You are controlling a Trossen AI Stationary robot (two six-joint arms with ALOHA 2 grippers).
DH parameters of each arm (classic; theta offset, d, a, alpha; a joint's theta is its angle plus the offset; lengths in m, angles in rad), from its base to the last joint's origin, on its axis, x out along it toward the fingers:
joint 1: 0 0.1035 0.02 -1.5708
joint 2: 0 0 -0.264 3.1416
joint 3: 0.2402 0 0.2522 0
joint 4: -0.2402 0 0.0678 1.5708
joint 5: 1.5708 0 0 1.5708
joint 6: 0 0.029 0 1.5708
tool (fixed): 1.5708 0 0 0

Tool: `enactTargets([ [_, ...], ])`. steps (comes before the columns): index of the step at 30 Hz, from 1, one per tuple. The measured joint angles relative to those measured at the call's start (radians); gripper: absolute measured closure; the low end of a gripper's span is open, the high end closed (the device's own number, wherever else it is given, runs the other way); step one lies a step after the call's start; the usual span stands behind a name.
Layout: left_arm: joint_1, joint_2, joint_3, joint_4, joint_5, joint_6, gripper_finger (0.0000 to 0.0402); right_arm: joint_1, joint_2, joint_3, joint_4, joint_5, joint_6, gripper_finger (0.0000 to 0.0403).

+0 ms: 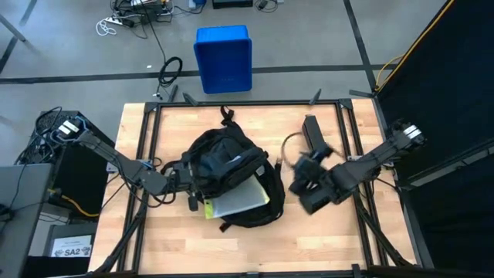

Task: Unpack backpack
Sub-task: Put the black medicine organizer into the black backpack

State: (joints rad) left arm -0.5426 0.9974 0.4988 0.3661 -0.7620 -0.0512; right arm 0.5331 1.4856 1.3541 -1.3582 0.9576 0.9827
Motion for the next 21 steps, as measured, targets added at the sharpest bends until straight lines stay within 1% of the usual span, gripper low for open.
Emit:
enactTargets([
  [3,0.0,0.0,0.0,0.003,0.002,0.023,0.0402,-0.021,-0.141,-0.162,0.01,0.008,0.136,0.0202],
  [6,0.0,0.0,0.0,-0.004,0.008,0.023,0.0402,-0.037,-0.292,-0.365,0.079,0.01,0.242,0.0204],
  [8,0.0,0.0,0.0,-0.005,0.009,0.023,0.0402,-0.057,-0.388,-0.481,0.106,0.014,0.296,0.0198],
  [10,0.0,0.0,0.0,-0.006,0.014,0.023,0.0402,-0.091,-0.472,-0.577,0.149,0.018,0.312,0.0186],
  [12,0.0,0.0,0.0,-0.005,0.015,0.022,0.0402,-0.134,-0.537,-0.652,0.196,-0.003,0.286,0.0169],
  [15,0.0,0.0,0.0,-0.004,0.016,0.024,0.0402,-0.223,-0.604,-0.71,0.27,-0.05,0.184,0.0137],
  [19,0.001,0.0,0.0,-0.003,0.015,0.024,0.0402,-0.359,-0.638,-0.723,0.353,-0.113,0.046,0.0096],
  [21,0.001,0.0,0.0,-0.003,0.016,0.024,0.0402,-0.439,-0.639,-0.723,0.415,-0.174,-0.052,0.0082],
])
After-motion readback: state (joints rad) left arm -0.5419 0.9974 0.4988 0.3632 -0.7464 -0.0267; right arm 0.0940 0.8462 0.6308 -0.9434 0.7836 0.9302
